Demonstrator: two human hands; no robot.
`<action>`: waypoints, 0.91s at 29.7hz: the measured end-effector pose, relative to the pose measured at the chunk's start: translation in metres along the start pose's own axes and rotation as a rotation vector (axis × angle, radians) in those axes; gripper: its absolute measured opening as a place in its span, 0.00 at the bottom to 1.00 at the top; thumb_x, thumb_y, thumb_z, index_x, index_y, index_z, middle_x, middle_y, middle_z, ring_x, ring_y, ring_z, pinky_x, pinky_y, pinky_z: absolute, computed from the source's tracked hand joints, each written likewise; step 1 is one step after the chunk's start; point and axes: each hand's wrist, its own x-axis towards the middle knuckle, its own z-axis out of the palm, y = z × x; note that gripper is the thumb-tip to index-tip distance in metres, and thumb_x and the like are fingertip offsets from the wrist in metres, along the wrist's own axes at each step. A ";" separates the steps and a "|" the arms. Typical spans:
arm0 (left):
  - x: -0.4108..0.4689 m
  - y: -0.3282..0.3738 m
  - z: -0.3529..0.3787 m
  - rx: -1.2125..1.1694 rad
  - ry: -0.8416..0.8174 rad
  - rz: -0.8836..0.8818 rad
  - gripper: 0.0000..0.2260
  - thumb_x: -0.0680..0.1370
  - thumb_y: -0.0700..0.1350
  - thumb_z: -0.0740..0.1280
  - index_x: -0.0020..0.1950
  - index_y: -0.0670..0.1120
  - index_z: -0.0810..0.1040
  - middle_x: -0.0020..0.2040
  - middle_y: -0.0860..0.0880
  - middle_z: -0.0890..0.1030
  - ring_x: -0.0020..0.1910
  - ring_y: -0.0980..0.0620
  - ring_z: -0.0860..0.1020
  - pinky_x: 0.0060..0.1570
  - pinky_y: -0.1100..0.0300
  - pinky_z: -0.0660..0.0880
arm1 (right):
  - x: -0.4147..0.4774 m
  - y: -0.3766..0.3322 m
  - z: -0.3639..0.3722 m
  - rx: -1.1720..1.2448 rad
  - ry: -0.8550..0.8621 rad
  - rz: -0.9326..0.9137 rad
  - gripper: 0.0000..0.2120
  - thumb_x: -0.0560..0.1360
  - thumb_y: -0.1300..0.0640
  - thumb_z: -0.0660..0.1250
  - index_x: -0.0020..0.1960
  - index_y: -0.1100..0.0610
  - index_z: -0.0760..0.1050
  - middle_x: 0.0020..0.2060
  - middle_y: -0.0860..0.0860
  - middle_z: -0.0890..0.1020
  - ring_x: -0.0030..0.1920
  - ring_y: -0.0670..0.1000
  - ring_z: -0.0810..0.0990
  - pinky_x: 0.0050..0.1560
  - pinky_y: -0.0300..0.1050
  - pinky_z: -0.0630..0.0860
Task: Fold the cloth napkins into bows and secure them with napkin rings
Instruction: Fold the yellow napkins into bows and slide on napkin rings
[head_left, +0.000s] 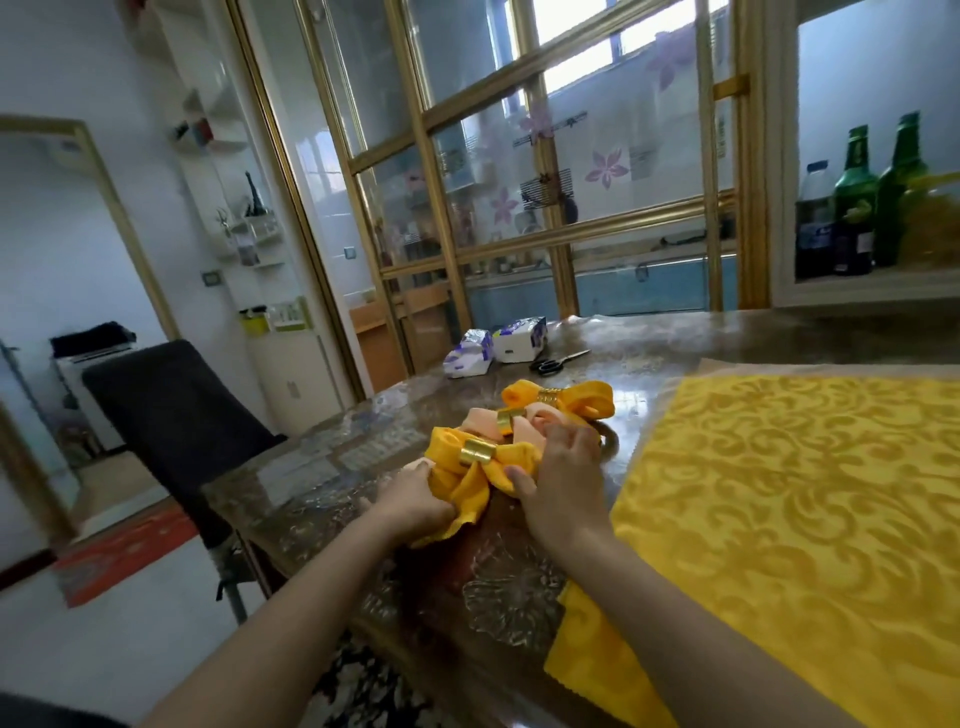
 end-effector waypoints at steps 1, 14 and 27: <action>-0.006 -0.001 -0.004 0.014 -0.051 -0.025 0.34 0.67 0.56 0.68 0.70 0.46 0.64 0.65 0.43 0.72 0.63 0.44 0.72 0.63 0.51 0.70 | 0.001 -0.003 -0.006 -0.017 0.059 -0.030 0.25 0.78 0.50 0.62 0.71 0.57 0.61 0.67 0.56 0.63 0.68 0.55 0.64 0.67 0.45 0.62; -0.187 0.195 0.018 0.291 -0.207 0.361 0.35 0.77 0.63 0.56 0.76 0.43 0.52 0.77 0.39 0.50 0.75 0.40 0.52 0.71 0.48 0.56 | -0.099 0.089 -0.226 -0.089 -0.009 0.112 0.09 0.78 0.58 0.61 0.53 0.62 0.76 0.50 0.55 0.79 0.51 0.53 0.76 0.44 0.39 0.64; -0.328 0.327 0.158 0.047 -0.247 0.954 0.29 0.78 0.63 0.51 0.77 0.54 0.52 0.78 0.49 0.46 0.76 0.52 0.43 0.73 0.49 0.36 | -0.236 0.199 -0.386 0.029 0.181 0.232 0.07 0.78 0.60 0.61 0.52 0.49 0.73 0.50 0.46 0.78 0.54 0.45 0.75 0.55 0.40 0.68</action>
